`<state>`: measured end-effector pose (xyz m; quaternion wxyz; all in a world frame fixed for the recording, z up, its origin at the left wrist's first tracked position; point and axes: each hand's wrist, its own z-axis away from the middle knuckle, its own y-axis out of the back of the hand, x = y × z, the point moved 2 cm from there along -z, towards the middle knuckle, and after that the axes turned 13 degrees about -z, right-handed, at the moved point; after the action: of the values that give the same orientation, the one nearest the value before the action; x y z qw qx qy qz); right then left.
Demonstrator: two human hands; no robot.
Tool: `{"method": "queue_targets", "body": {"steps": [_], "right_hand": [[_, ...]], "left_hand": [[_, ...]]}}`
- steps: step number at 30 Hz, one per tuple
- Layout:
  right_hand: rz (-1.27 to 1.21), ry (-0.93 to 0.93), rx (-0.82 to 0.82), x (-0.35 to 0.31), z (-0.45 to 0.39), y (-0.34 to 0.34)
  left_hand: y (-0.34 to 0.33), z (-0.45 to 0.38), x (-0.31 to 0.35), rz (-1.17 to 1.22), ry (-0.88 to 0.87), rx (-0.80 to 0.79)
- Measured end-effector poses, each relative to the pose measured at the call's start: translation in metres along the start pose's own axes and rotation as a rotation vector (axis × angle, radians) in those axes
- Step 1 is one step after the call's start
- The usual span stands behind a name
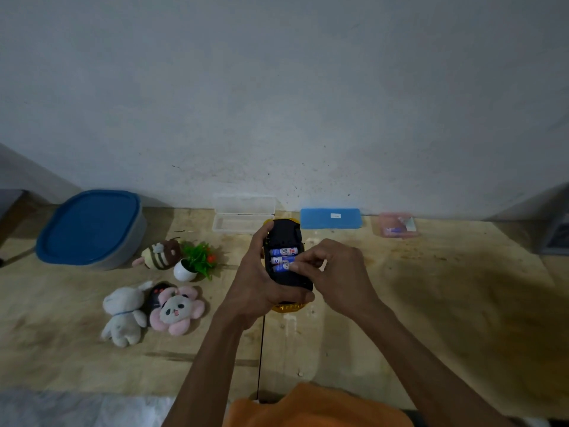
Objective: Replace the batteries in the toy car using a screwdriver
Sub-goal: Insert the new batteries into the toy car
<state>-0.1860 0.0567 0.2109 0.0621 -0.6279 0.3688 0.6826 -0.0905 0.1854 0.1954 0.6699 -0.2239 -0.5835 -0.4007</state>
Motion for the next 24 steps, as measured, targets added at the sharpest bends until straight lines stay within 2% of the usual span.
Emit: {"method": "queue_targets", "body": {"steps": [3,7,10,17,24], "right_hand": [[-0.008,-0.076,-0.078,-0.001,-0.003,0.007],[-0.434,-0.355,-0.095,0.005,-0.006,0.010],[-0.580,-0.497,-0.054,0.015,-0.004,0.007],[-0.442,-0.463,-0.054,0.021,-0.005,0.006],[-0.384,-0.389,0.047,0.023,-0.002,-0.001]], "left_hand": [[0.001,0.003,-0.002,0.001,-0.002,-0.026],[0.001,0.006,0.002,-0.025,-0.045,-0.029],[-0.002,0.007,0.006,-0.063,-0.073,-0.029],[-0.008,0.006,-0.001,-0.084,-0.074,-0.031],[-0.007,0.006,0.001,-0.013,-0.050,-0.015]]}}
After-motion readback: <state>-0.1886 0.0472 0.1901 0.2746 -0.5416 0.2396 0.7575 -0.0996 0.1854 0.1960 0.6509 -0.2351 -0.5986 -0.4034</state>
